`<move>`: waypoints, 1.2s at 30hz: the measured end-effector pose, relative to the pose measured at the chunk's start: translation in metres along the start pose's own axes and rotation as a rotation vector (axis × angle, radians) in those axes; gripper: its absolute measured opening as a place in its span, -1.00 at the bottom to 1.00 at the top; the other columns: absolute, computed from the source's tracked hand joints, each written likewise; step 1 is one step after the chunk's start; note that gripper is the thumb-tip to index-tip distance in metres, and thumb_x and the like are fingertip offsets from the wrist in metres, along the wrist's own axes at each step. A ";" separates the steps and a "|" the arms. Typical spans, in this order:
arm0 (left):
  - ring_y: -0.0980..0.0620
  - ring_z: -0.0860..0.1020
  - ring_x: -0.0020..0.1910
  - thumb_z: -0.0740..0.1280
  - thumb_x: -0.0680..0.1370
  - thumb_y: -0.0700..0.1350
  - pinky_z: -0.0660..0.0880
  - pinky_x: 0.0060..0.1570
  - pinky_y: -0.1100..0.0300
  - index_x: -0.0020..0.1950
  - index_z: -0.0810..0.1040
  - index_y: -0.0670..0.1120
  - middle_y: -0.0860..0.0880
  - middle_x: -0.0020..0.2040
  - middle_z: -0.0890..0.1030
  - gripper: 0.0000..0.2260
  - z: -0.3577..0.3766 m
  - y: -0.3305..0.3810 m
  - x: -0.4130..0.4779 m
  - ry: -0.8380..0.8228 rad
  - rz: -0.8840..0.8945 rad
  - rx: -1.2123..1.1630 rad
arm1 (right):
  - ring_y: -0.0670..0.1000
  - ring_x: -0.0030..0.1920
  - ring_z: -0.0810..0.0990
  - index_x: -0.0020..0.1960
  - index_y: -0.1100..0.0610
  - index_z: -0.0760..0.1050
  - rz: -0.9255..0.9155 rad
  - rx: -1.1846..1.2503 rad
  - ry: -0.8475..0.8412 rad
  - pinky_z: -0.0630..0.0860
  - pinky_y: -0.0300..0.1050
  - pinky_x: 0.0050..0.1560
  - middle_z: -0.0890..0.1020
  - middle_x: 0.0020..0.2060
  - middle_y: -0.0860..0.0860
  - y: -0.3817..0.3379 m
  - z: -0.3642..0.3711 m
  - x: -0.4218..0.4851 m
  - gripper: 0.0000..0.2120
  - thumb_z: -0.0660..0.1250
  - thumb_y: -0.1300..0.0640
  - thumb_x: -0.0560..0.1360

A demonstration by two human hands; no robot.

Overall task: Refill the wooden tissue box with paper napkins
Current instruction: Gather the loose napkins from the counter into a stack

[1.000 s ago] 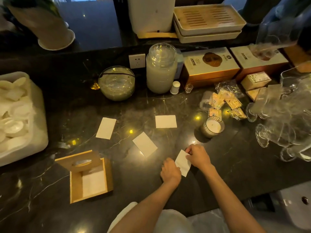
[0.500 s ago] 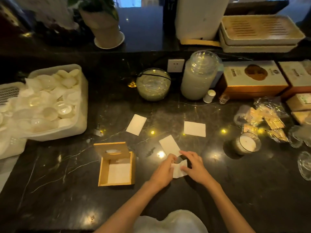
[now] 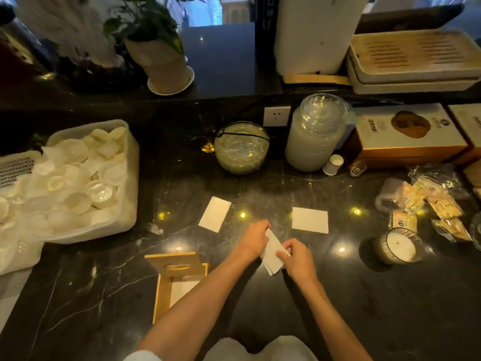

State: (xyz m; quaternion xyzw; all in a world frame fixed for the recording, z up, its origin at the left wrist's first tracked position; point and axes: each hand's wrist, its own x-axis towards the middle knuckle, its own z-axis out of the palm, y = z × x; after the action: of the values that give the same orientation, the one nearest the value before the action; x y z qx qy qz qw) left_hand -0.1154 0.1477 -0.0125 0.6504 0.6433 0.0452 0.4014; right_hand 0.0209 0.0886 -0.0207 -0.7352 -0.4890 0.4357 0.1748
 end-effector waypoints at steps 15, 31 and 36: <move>-0.10 0.54 -0.05 0.49 0.42 -0.21 0.47 -0.09 0.13 -0.05 0.43 -0.05 -0.08 -0.05 0.57 -0.73 0.014 -0.004 0.005 -0.065 -0.141 -0.011 | 0.07 0.14 0.48 0.16 0.11 0.43 0.036 -0.398 0.035 0.45 -0.11 0.01 0.55 0.12 0.07 -0.001 0.019 -0.008 -0.76 0.36 0.08 0.54; -0.09 0.56 0.07 0.39 0.53 -0.20 0.50 -0.02 0.13 0.16 0.46 -0.11 -0.12 0.07 0.58 -0.77 0.036 0.080 0.074 0.123 -0.202 -0.402 | 0.02 0.10 0.56 0.36 0.10 0.39 0.016 0.096 0.215 0.59 -0.04 0.08 0.57 0.17 0.08 0.018 -0.084 0.096 -0.59 0.37 0.20 0.53; -0.05 0.46 0.23 0.34 0.59 -0.15 0.49 0.17 0.10 0.29 0.42 -0.08 -0.08 0.24 0.48 -0.72 0.052 0.074 0.073 0.208 -0.097 -0.127 | 0.13 0.24 0.50 0.42 0.13 0.35 0.093 -0.098 0.254 0.49 0.04 0.25 0.48 0.27 0.15 0.024 -0.076 0.107 -0.47 0.43 0.15 0.50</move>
State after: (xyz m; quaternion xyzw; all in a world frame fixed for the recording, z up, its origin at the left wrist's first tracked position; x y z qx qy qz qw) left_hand -0.0140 0.1985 -0.0383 0.5835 0.7081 0.1338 0.3746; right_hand 0.1118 0.1840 -0.0448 -0.8138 -0.4490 0.3225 0.1788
